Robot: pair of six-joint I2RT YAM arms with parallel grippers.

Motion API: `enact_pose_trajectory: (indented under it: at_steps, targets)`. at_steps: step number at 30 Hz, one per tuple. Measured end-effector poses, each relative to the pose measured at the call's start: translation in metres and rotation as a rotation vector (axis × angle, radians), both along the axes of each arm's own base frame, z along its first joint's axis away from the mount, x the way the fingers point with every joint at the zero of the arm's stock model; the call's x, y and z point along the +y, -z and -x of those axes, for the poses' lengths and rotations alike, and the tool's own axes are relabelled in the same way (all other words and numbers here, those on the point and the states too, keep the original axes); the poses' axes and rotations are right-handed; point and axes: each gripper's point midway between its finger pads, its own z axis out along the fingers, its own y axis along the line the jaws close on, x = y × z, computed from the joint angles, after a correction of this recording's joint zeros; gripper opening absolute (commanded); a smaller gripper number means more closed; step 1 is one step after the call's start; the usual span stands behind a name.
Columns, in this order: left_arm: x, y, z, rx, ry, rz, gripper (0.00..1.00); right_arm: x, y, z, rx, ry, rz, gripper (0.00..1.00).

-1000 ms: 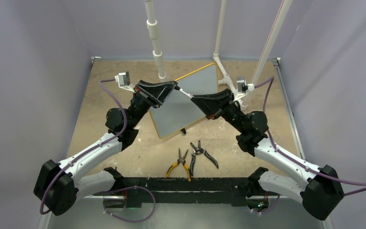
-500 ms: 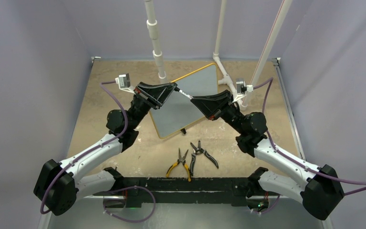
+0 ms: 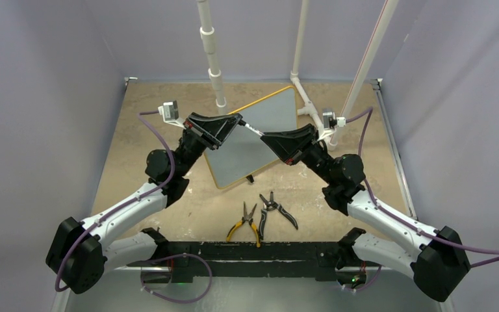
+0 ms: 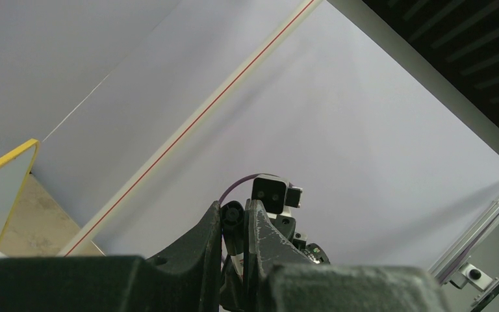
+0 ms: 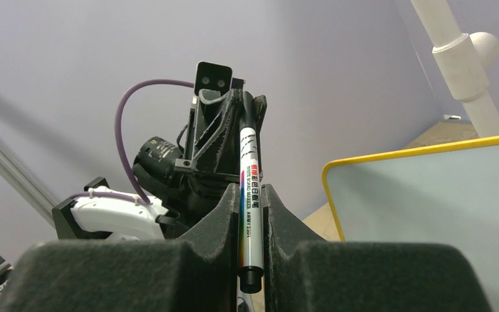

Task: Write a sentence on the whiteboard
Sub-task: Open the whiteboard marker at the center of the board.

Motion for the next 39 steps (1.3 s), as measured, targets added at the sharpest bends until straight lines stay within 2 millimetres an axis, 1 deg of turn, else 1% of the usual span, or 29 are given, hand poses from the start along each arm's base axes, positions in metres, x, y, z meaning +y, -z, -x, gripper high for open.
enact_pose_trajectory:
  at_steps: [18,19,21,22,23,24,26,28,30,35,39]
  targets:
    - [0.000,0.001,0.001,-0.001,0.000,-0.012,0.00,-0.001,0.001,0.001,0.007,0.007,0.000,0.00]
    - [0.003,-0.001,-0.001,-0.001,-0.021,-0.001,0.00,-0.002,0.002,0.002,0.006,0.007,0.001,0.00]
    - [0.037,-0.018,-0.019,-0.021,-0.168,0.069,0.00,-0.008,0.004,0.002,0.007,0.026,-0.002,0.00]
    - [0.058,-0.028,-0.024,-0.038,-0.246,0.111,0.00,-0.011,0.004,0.002,0.005,0.034,-0.005,0.00]
    - [0.076,-0.039,-0.026,-0.059,-0.309,0.154,0.00,-0.013,0.002,0.003,0.000,0.037,-0.010,0.00]
    - [0.087,-0.050,-0.022,-0.083,-0.341,0.190,0.00,-0.014,-0.001,0.004,-0.007,0.038,-0.015,0.00]
    - [0.097,-0.063,-0.014,-0.117,-0.364,0.237,0.00,-0.016,-0.003,0.006,-0.015,0.038,-0.021,0.00]
    - [0.104,-0.073,-0.009,-0.139,-0.376,0.269,0.00,-0.016,-0.005,0.007,-0.018,0.038,-0.024,0.00]
    - [0.106,-0.075,-0.008,-0.142,-0.384,0.282,0.00,-0.016,-0.004,0.007,-0.017,0.039,-0.023,0.00]
    - [0.106,-0.070,-0.013,-0.126,-0.406,0.252,0.00,-0.017,-0.003,0.006,-0.014,0.046,-0.021,0.00]
    - [0.098,-0.061,-0.027,-0.075,-0.454,0.118,0.00,-0.019,-0.001,0.003,-0.013,0.073,-0.004,0.00]
